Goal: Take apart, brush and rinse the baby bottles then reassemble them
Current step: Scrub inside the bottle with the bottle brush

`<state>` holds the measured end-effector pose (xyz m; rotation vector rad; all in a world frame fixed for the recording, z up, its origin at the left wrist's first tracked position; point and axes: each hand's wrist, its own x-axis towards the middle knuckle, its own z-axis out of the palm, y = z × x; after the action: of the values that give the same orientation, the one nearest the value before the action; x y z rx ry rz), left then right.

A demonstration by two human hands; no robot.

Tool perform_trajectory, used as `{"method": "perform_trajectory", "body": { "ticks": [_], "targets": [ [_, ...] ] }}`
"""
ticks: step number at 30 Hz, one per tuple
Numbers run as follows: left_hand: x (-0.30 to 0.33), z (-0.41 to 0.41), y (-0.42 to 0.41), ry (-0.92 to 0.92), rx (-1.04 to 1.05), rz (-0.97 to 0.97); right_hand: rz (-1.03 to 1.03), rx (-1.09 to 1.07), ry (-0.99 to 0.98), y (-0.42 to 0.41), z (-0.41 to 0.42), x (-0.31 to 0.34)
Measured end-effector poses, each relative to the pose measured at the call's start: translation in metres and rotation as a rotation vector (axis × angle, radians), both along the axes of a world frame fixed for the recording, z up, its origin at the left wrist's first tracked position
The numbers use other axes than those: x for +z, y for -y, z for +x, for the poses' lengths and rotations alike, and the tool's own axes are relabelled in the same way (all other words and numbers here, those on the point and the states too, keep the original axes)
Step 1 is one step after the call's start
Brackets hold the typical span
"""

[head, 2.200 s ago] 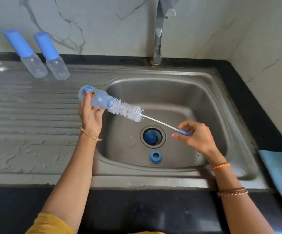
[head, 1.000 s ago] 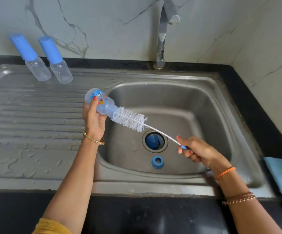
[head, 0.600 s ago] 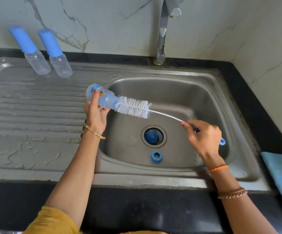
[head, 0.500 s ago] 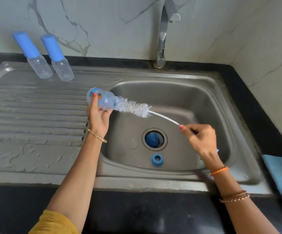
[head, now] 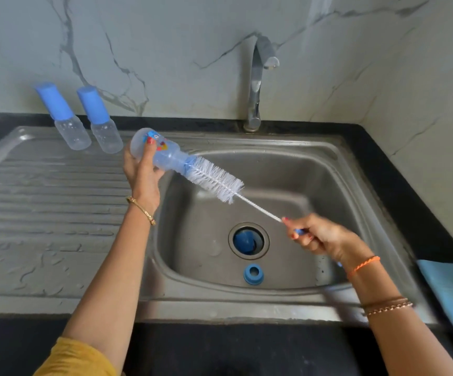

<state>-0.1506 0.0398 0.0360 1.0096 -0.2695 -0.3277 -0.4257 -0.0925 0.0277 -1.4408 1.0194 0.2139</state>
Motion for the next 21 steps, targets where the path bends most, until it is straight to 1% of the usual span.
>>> {"method": "perform_trajectory", "body": {
  "ticks": [3,6,9,11,13,14,17,21],
  "targets": [
    [-0.011,-0.006,0.004,-0.094,0.129,-0.008,-0.339,0.005,0.075,0.012,-0.009,0.012],
    [-0.016,-0.014,0.011,-0.199,0.222,-0.033,-0.553,-0.055,0.195,0.021,-0.018,0.008],
    [-0.013,-0.02,0.019,-0.318,0.287,-0.111,-0.718,-0.108,0.251,0.022,-0.027,-0.02],
    [-0.012,-0.025,0.024,-0.369,0.306,-0.153,-0.873,-0.123,0.223,0.022,-0.033,-0.038],
    [-0.012,-0.029,0.029,-0.418,0.319,-0.178,-1.06,-0.155,0.165,0.022,-0.035,-0.041],
    [-0.011,-0.029,0.031,-0.438,0.327,-0.178,-1.118,-0.19,0.159,0.021,-0.036,-0.038],
    [-0.007,-0.022,0.038,-0.442,0.334,-0.176,-1.184,-0.242,0.205,0.014,-0.034,-0.035],
    [-0.005,-0.015,0.048,-0.584,0.376,-0.219,-1.144,-0.256,0.201,0.013,-0.033,-0.038]
  ]
}}
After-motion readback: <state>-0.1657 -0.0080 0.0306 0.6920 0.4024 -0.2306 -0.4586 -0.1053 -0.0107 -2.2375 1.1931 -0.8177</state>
